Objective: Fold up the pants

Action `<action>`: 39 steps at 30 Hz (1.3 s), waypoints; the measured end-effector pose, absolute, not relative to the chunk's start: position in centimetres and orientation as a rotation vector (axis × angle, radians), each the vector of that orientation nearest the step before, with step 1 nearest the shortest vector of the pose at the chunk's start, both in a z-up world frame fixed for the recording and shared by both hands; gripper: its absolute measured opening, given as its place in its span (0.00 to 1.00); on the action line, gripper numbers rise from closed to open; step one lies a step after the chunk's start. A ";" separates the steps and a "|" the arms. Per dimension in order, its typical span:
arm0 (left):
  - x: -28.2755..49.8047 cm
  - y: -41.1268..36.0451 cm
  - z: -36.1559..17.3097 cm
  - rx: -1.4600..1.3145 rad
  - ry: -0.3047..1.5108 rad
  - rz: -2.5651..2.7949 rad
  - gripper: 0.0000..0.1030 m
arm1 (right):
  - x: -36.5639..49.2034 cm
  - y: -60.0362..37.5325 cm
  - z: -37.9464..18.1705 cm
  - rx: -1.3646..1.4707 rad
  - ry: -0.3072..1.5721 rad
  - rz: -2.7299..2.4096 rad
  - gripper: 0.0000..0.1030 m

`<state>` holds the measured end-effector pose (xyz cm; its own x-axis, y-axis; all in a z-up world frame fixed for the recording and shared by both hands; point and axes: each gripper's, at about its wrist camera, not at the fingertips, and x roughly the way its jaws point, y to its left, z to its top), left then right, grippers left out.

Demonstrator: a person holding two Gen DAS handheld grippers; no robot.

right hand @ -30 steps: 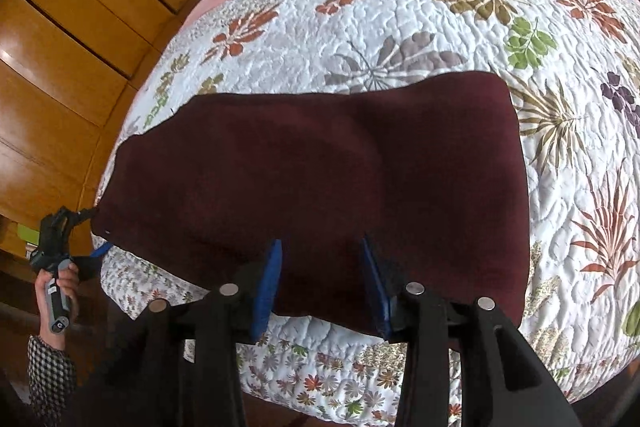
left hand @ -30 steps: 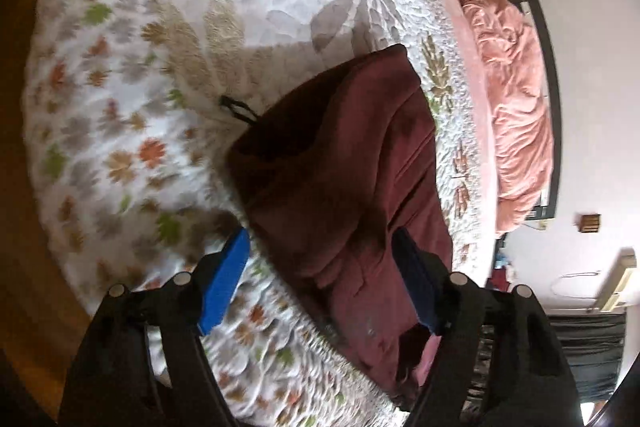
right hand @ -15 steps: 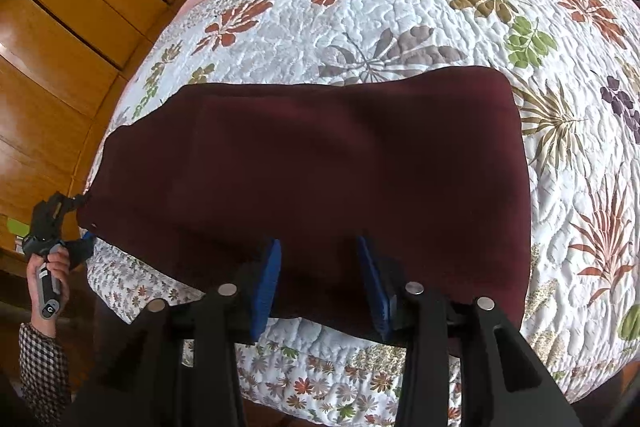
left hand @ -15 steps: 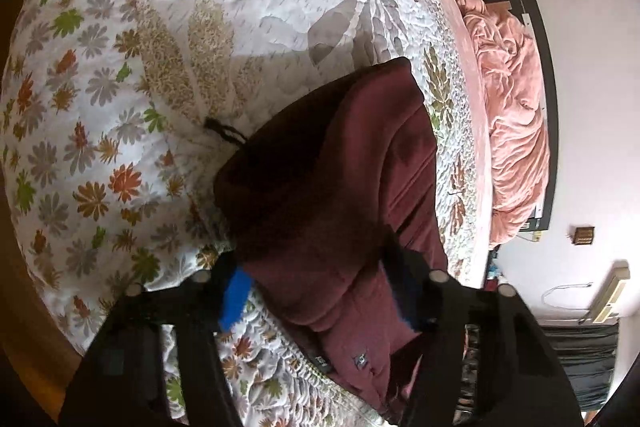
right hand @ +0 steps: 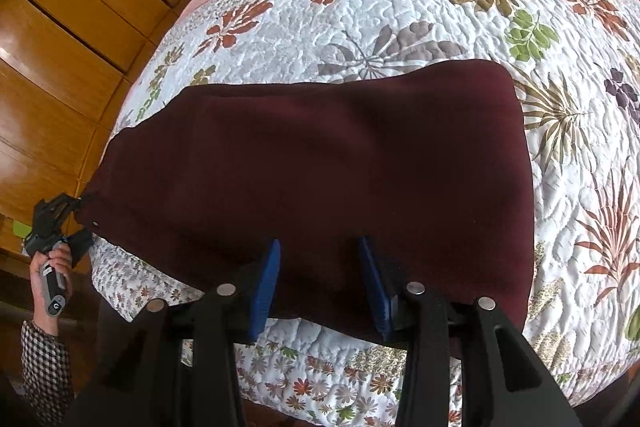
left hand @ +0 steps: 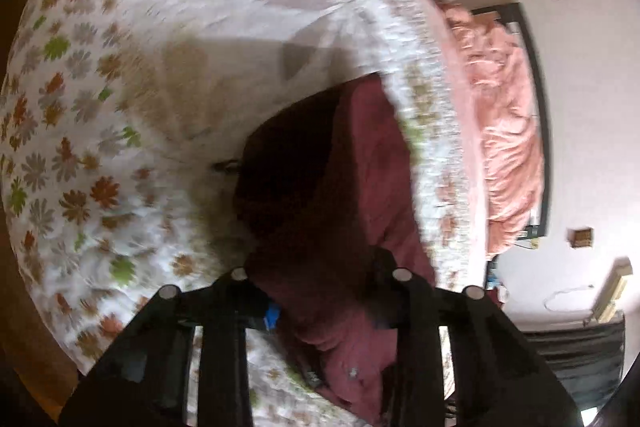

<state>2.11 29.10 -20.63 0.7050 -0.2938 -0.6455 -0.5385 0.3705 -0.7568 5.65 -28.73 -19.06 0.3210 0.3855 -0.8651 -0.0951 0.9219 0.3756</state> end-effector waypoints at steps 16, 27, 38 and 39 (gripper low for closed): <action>5.8 10.8 -7.1 -0.628 0.739 -0.283 0.27 | 4.9 -31.8 -16.8 0.372 1.119 0.318 0.46; 6.9 -0.2 -11.9 -0.307 0.955 -0.436 0.29 | 5.3 -32.7 -16.7 0.403 1.090 0.340 0.46; 7.3 -3.7 -16.8 -0.263 1.098 -0.552 0.66 | 6.6 -32.3 -18.7 0.391 1.150 0.342 0.47; 7.1 -3.1 -16.3 -0.291 1.098 -0.572 0.72 | 6.7 -32.3 -18.7 0.388 1.151 0.345 0.48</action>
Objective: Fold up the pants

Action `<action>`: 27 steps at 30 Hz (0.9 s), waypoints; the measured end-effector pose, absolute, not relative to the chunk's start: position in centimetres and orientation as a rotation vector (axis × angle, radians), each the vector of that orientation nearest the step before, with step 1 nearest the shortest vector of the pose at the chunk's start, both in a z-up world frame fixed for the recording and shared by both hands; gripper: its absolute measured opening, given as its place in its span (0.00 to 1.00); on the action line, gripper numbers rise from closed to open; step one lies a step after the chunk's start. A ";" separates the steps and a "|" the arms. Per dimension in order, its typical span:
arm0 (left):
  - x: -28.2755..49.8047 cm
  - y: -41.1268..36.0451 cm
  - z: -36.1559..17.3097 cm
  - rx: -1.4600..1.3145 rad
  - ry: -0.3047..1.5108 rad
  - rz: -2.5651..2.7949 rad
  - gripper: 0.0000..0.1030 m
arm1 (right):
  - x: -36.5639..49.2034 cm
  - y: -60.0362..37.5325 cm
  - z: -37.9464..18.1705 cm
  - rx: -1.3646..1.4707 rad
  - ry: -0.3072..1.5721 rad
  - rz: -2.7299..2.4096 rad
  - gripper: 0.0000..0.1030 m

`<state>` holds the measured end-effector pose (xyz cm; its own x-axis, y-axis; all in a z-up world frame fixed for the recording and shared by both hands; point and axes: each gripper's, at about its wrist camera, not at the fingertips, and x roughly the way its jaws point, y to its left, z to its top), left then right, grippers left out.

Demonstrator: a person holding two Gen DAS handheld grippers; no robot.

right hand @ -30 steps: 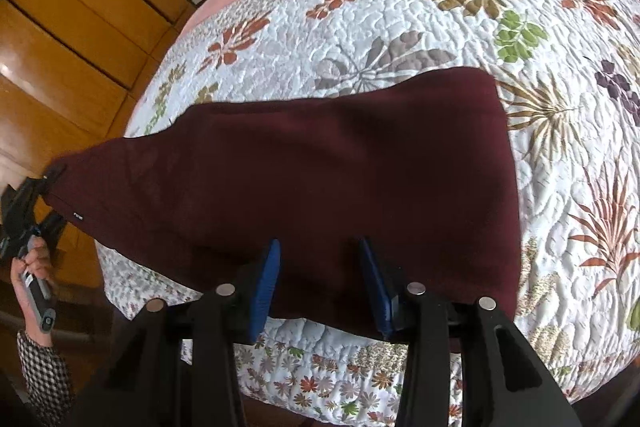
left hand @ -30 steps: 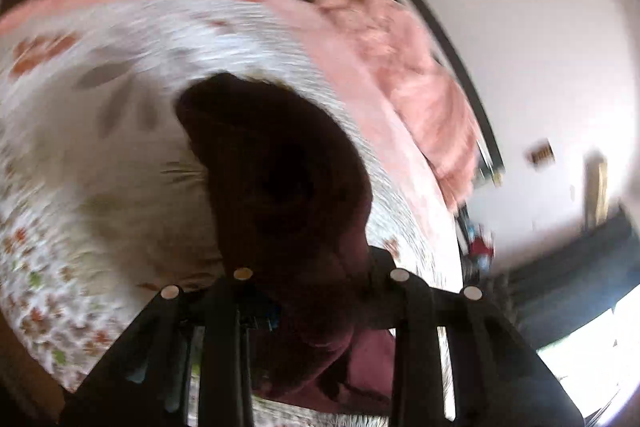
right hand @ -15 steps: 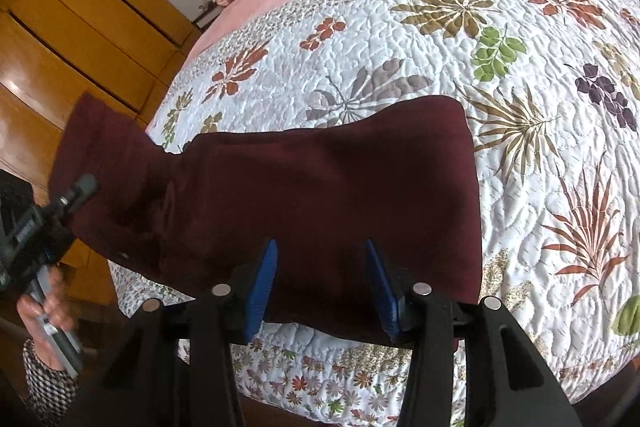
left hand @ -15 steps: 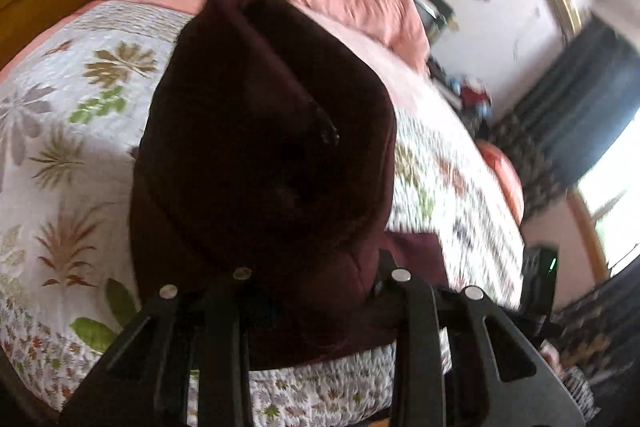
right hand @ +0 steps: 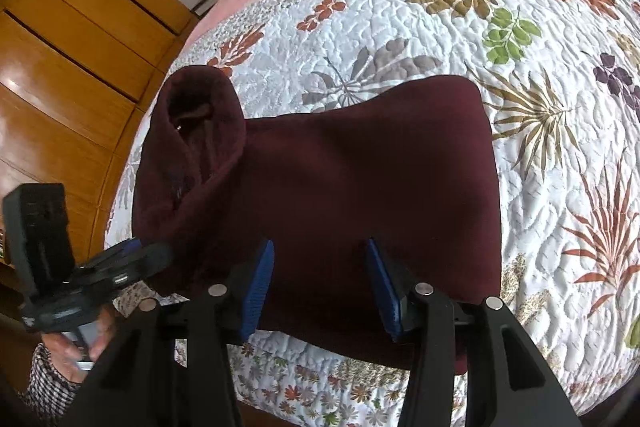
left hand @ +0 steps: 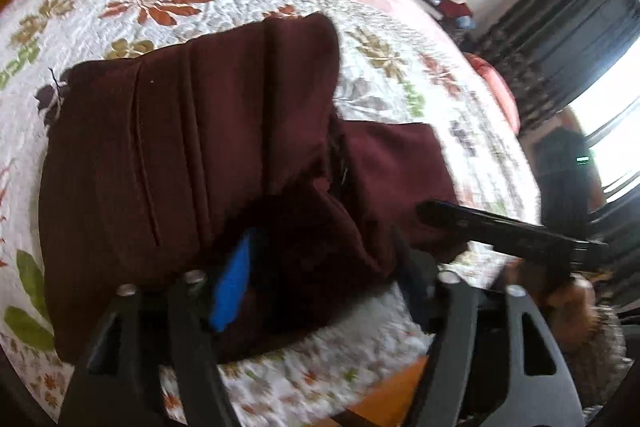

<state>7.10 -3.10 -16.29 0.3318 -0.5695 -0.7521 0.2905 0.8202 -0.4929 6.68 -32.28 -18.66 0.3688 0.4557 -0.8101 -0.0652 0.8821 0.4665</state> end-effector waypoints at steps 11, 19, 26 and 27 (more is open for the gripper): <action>8.6 6.9 -16.2 -0.392 1.084 -0.177 0.87 | 10.5 -28.3 -16.3 0.493 1.178 0.496 0.84; 9.2 7.7 -19.0 -0.415 1.151 -0.121 0.87 | 12.1 -23.8 -19.9 0.479 1.285 0.519 0.85; 8.8 8.2 -19.5 -0.457 1.170 -0.127 0.89 | 12.4 -20.7 -20.1 0.396 1.263 0.561 0.32; 8.7 8.4 -19.4 -0.459 1.172 -0.124 0.88 | 12.2 -20.6 -19.8 0.394 1.246 0.571 0.25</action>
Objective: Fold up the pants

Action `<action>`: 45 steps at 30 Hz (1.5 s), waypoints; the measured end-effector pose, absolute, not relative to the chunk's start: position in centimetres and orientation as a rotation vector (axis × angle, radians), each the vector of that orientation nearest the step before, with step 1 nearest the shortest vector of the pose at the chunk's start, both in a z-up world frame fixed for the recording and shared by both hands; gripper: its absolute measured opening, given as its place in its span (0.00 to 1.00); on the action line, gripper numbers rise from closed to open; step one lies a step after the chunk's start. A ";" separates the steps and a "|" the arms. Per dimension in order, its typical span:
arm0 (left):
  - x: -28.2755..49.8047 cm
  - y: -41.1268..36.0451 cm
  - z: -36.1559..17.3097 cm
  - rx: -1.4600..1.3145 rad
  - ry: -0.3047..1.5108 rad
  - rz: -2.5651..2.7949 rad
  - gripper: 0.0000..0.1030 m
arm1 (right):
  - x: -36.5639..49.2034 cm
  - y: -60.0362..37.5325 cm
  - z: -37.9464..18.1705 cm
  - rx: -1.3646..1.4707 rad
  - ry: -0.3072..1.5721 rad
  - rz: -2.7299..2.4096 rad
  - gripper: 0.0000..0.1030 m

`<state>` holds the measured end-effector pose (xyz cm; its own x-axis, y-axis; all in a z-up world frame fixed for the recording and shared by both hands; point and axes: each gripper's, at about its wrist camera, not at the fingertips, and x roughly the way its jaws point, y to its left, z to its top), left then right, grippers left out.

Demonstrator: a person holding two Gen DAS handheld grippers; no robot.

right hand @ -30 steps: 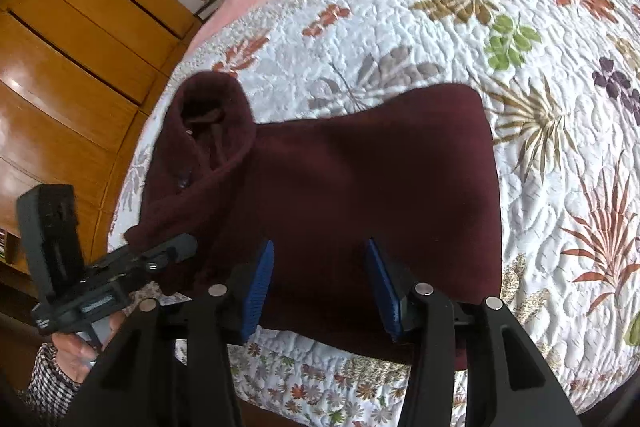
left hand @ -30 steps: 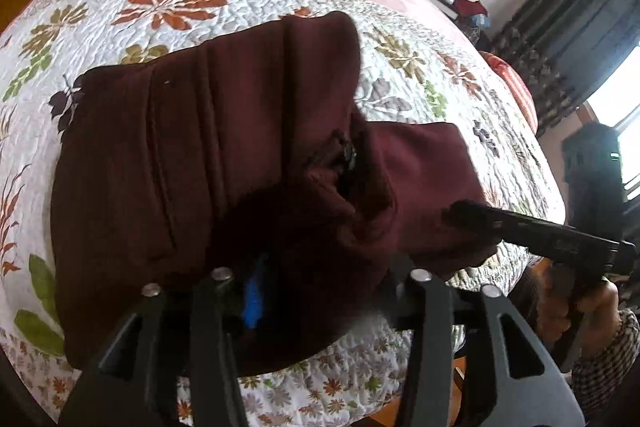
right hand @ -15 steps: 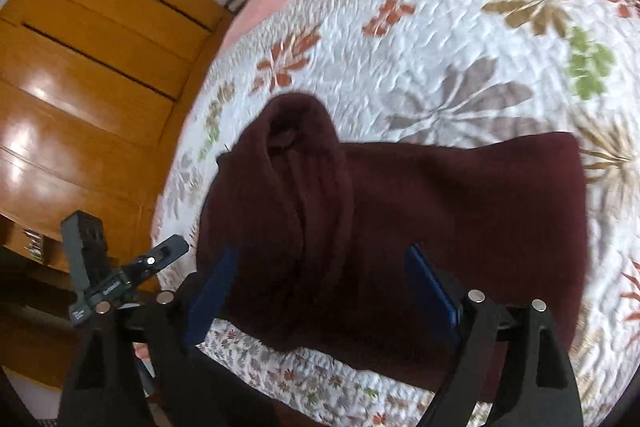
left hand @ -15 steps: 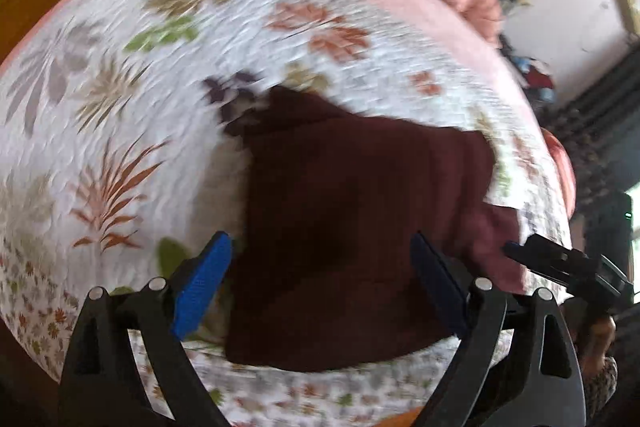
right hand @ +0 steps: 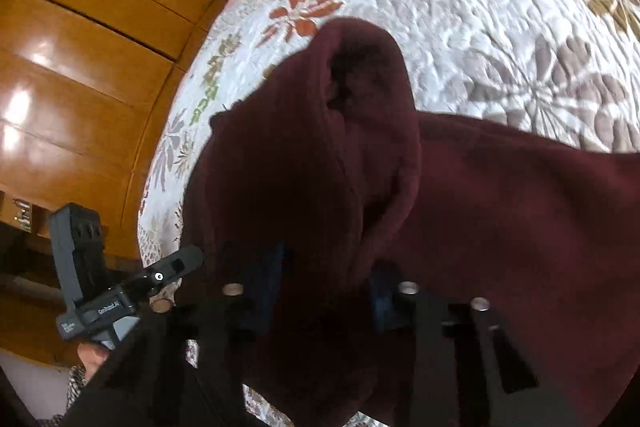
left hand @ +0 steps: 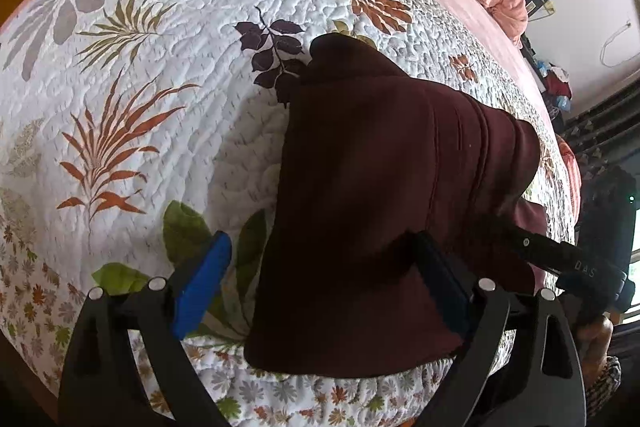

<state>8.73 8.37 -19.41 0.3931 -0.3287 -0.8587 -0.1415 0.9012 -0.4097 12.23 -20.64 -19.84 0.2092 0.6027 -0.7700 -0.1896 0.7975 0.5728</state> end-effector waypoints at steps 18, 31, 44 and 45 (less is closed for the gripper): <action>7.9 6.7 -13.6 -0.520 1.061 -0.208 0.88 | 8.1 -28.4 -9.9 0.493 1.047 0.647 0.17; 8.5 -2.5 -15.2 -0.295 1.136 -0.255 0.88 | 7.3 -38.1 -13.1 0.543 1.105 0.455 0.17; 8.9 -3.1 -17.4 -0.249 1.199 -0.233 0.88 | 7.8 -39.7 -16.6 0.427 1.145 0.320 0.50; 9.0 -2.9 -17.0 -0.247 1.187 -0.231 0.88 | 8.0 -40.1 -15.9 0.437 1.118 0.317 0.56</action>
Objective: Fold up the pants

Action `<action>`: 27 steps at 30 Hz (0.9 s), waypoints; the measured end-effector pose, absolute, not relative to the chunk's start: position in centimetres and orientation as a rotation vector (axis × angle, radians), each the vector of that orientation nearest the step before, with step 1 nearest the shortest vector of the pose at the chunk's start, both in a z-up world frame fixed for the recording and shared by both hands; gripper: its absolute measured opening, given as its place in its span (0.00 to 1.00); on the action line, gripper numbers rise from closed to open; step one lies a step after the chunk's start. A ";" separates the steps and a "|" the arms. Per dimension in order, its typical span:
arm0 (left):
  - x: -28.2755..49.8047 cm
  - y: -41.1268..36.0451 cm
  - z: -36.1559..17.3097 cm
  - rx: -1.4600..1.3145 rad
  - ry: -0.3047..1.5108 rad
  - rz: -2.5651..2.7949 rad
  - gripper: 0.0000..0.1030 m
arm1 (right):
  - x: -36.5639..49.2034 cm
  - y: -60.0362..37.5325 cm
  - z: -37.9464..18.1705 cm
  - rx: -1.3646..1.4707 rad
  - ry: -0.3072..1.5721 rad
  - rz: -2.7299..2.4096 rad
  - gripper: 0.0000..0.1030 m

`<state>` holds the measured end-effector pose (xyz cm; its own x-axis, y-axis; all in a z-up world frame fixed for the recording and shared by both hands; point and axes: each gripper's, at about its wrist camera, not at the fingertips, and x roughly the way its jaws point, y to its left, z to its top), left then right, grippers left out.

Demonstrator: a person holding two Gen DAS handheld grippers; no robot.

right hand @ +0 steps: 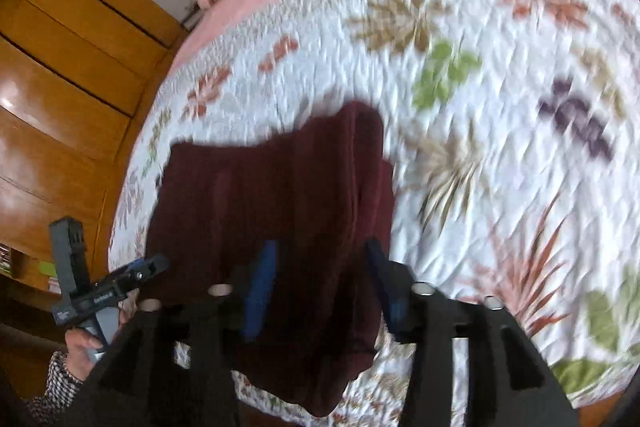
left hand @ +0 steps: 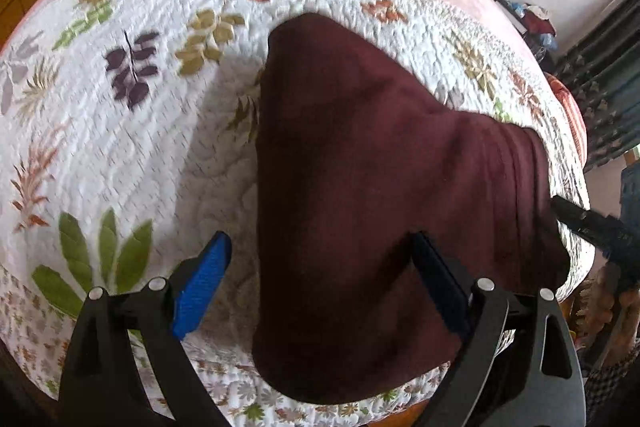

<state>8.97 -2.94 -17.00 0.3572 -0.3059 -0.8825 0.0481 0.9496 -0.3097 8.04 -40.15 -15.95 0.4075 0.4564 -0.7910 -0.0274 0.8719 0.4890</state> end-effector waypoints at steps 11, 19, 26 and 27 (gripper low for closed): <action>11.0 -3.0 -17.5 -0.275 1.211 -0.200 0.88 | 15.6 -39.9 -18.0 0.527 1.183 0.373 0.11; 11.0 -3.9 -18.5 -0.255 1.217 -0.199 0.89 | 16.0 -40.4 -18.3 0.434 1.182 0.239 0.04; 10.7 -3.9 -18.1 -0.236 1.224 -0.199 0.89 | 13.7 -41.3 -17.8 0.521 1.120 0.291 0.21; 10.4 -3.7 -17.6 -0.236 1.221 -0.204 0.89 | 13.0 -41.5 -17.3 0.526 1.108 0.298 0.23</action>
<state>10.38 -3.67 -17.65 0.3297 -0.2806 -0.9014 0.0282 0.9573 -0.2877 13.02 -41.52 -17.27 0.4245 0.4795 -0.7680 0.0304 0.8402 0.5414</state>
